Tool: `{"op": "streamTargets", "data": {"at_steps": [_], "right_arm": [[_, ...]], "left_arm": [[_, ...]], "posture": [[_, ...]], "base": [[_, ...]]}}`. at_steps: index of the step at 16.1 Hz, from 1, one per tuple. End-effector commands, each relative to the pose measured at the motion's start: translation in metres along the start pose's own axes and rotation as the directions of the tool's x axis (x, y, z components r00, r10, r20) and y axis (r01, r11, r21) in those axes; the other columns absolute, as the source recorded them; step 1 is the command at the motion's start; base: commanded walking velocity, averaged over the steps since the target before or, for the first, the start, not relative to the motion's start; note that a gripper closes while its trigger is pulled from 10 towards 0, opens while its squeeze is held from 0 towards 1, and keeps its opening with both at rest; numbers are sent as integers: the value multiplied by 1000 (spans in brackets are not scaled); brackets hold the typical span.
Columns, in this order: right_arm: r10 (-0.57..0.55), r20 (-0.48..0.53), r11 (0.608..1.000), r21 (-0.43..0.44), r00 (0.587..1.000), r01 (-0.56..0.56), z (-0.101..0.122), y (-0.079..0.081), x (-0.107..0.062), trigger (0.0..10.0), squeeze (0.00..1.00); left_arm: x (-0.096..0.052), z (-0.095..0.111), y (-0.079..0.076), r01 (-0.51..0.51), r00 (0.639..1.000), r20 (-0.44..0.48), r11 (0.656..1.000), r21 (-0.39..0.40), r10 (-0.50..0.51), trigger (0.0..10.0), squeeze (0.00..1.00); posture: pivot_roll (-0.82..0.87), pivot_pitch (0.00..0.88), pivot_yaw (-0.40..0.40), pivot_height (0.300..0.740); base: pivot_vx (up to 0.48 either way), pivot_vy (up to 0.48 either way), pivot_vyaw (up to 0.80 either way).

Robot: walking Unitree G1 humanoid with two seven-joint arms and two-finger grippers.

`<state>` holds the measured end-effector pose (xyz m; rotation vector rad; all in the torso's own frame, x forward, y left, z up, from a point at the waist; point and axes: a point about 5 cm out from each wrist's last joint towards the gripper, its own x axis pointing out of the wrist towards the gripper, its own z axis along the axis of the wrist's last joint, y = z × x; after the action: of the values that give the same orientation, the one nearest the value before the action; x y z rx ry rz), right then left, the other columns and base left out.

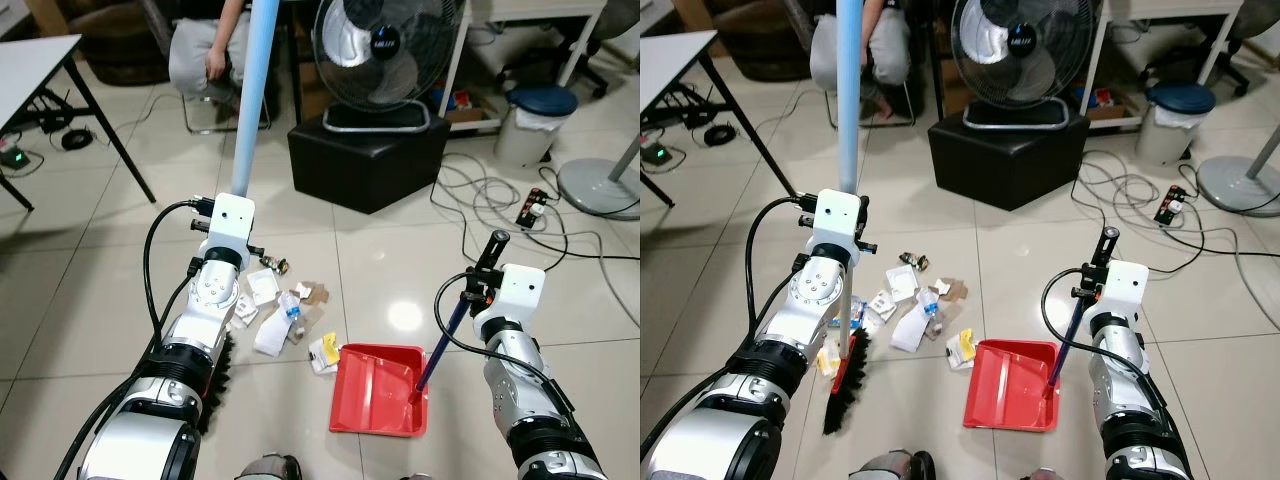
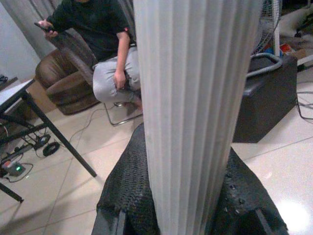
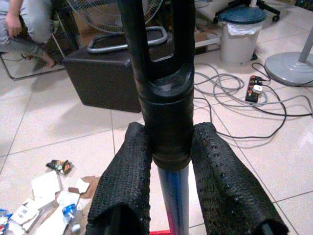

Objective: Sweep floor

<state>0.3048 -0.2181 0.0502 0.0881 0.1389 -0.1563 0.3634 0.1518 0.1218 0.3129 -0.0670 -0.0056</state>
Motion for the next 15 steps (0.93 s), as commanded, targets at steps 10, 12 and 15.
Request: {"op": "streamTargets", "data": {"at_steps": [10, 12, 15], "right_arm": [[9, 36, 1000, -1, 999, -9, 7, 2, 1, 10000, 0], [4, 34, 1000, -3, 999, -4, 6, -1, 0, 10000, 0], [1, 36, 1000, -8, 999, -1, 3, -2, -5, 10000, 0]], "left_arm": [[2, 7, 4, 6, 999, 34, 1000, 15, -6, 10000, 0], [0, 7, 5, 9, 999, 40, 1000, 15, -9, 10000, 0], [-3, 8, 5, 13, 998, 69, 1000, -2, -13, 10000, 0]], "posture": [[-16, 101, 95, 740], [-15, 110, 99, 740], [-14, 140, 117, 740]], "base": [[0, 0, 0], [0, 0, 0], [0, 0, 0]]}}
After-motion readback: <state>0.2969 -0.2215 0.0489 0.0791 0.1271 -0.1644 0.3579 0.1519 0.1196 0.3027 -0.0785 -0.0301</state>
